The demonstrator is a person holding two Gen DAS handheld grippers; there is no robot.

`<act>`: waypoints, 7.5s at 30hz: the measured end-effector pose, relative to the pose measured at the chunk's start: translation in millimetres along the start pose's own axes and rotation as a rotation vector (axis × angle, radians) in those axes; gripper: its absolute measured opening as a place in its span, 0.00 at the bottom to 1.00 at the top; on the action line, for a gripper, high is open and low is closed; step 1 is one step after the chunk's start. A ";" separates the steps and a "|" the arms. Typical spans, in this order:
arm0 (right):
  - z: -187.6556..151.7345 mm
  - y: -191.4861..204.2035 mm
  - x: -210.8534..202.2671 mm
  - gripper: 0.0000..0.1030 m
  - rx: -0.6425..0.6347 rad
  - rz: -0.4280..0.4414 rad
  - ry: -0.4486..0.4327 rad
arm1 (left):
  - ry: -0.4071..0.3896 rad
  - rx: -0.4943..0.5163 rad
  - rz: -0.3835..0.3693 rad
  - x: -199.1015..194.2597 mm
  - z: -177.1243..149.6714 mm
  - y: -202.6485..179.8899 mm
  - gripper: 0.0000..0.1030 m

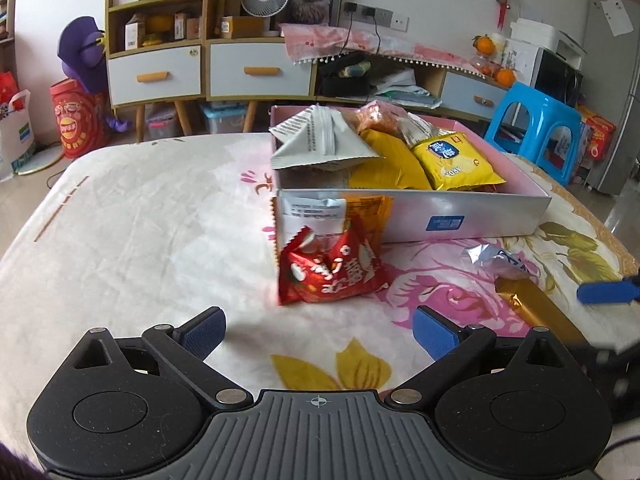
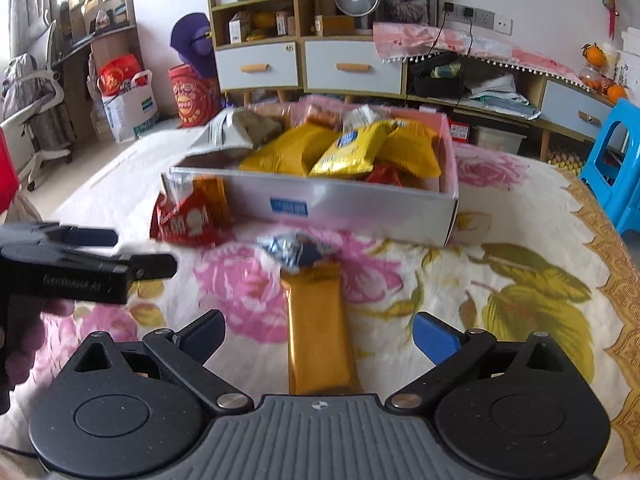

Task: Organize snacks
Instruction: 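Move both tools toward the red packet and gold bar beside the box, then grasp the red packet with the left tool while the right tool grasps the gold bar, then carry the red packet with the left tool while the right tool carries the gold bar into the box, then open the left tool releasing the red packet while the right tool releases the gold bar, then move both tools back toward the orange-white packet and silver-blue candy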

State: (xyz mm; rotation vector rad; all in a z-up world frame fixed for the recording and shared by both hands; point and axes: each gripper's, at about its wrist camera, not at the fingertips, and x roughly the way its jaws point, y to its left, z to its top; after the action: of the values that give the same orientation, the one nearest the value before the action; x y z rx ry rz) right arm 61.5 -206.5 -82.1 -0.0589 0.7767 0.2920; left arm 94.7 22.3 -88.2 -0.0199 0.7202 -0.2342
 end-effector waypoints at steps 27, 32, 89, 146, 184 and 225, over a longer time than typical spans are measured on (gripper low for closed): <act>-10.4 4.6 0.6 0.85 -0.052 0.014 -0.012 | -0.054 -0.146 0.156 16.5 14.3 -14.8 0.55; -10.8 7.1 -2.6 0.77 -0.059 0.024 -0.022 | -0.047 -0.139 0.140 12.0 12.3 -9.1 0.52; 44.1 -0.3 -31.7 0.21 -0.015 -0.003 -0.189 | -0.089 -0.064 -0.037 -36.0 37.5 -30.1 0.52; 94.9 -75.1 32.5 0.48 0.177 -0.006 -0.213 | 0.028 0.083 -0.187 43.0 95.2 -62.5 0.74; 47.0 -15.9 -18.5 0.90 0.132 -0.044 -0.069 | 0.093 0.114 -0.081 -38.0 26.8 -25.8 0.94; 30.0 25.1 32.5 0.80 -0.049 0.088 0.031 | -0.051 -0.066 -0.069 36.4 34.0 4.9 0.94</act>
State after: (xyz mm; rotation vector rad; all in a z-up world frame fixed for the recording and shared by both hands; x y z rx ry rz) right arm 96.8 -170.0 -82.0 -0.0760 0.8044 0.3942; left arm 144.4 16.9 -86.8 -0.1134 0.6768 -0.2752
